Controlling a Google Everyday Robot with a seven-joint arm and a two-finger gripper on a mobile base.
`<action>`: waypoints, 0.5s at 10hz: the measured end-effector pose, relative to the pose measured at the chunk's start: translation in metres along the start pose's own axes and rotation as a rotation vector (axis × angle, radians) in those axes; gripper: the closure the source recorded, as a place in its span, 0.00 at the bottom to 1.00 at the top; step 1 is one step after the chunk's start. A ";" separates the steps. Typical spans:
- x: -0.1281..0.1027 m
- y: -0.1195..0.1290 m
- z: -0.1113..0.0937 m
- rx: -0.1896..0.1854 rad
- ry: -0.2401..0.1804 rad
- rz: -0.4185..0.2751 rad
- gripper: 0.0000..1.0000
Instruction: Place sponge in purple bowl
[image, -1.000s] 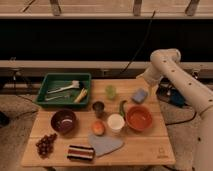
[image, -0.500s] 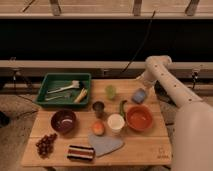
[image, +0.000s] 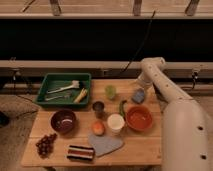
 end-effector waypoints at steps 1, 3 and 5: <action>-0.001 0.000 0.005 -0.018 0.000 -0.011 0.21; -0.001 0.005 0.011 -0.053 -0.003 -0.024 0.35; -0.005 0.004 0.013 -0.069 -0.010 -0.037 0.53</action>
